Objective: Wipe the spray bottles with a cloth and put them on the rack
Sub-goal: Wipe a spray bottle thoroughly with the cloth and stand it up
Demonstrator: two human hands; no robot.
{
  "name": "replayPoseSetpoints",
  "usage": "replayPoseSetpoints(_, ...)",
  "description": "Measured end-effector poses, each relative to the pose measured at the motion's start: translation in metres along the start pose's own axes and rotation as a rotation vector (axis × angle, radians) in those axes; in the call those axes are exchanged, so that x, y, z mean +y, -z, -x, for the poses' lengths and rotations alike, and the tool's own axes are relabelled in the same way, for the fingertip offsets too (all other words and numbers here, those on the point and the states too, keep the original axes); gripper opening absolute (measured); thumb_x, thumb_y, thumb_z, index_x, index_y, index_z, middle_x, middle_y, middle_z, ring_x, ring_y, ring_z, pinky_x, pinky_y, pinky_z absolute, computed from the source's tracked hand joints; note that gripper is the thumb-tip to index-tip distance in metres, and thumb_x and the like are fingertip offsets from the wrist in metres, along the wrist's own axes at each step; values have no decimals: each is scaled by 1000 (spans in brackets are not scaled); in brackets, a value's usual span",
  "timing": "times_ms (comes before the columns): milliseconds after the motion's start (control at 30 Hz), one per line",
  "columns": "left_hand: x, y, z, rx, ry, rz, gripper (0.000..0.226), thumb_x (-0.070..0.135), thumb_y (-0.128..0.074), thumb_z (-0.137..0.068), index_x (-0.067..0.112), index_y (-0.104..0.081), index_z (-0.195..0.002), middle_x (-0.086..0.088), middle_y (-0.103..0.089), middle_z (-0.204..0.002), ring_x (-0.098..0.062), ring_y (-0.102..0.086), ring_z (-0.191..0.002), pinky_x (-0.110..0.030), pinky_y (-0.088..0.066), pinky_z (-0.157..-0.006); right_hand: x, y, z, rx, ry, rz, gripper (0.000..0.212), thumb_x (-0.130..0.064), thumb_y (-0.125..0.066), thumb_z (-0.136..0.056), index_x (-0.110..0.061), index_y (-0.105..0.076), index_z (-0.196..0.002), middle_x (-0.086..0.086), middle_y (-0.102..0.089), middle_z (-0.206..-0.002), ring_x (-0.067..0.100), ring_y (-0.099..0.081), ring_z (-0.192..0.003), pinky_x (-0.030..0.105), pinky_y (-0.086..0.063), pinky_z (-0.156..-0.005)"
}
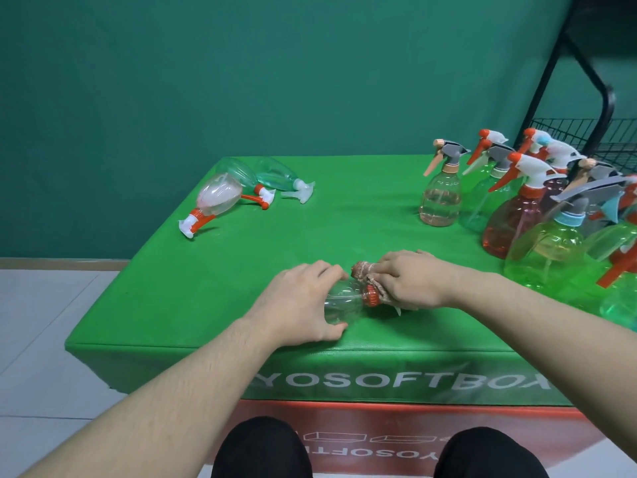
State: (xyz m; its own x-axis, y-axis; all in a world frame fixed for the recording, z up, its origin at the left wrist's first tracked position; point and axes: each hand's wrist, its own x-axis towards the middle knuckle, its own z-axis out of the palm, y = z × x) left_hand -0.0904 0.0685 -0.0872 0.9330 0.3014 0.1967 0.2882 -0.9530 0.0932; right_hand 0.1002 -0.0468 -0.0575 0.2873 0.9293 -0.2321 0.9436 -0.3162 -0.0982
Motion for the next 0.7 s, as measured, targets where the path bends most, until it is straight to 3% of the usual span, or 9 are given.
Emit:
replayPoseSetpoints(133,-1,-1,-1,8,2,12,76,61,-69,-82,29,-42,-146,9,-52,-142,-12,-50,-125,-30,-40,-111,3,-5,-3,46,38,-13,44,-35,-31,-109,-21,-52,-146,3,-49,-150,24,-42,-139,44,-33,-116)
replayPoseSetpoints(267,-2,-2,-4,14,9,4,76,62,-68,-81,28,-43,-145,8,-54,-139,-13,-52,-123,-32,-43,-109,3,-8,-15,40,52,-70,47,-39,-29,-110,-24,-46,-150,4,-48,-152,23,-40,-142,43,-31,-118)
replayPoseSetpoints(433,-1,-2,-4,0,14,-7,77,63,-68,-81,27,-43,-145,8,-54,-139,-14,-53,-123,-33,-43,-109,-3,-7,-23,69,43,-214,46,-34,-27,-111,-24,-41,-153,6,-46,-156,23,-41,-143,27,-29,-115)
replayPoseSetpoints(567,-2,0,-5,-14,28,10,76,62,-71,-80,29,-44,-142,8,-55,-136,-13,-54,-119,-33,-45,-107,5,-11,-21,170,32,-359,39,-34,-32,-111,-16,-60,-131,10,-65,-132,27,-58,-118,30,-42,-103)
replayPoseSetpoints(700,-4,1,-3,-27,47,48,78,61,-72,-80,31,-42,-145,9,-52,-141,-13,-52,-123,-31,-43,-109,18,-9,-11,236,44,-407,33,-33,-32,-110,-13,-58,-105,10,-67,-100,29,-60,-94,35,-46,-88)
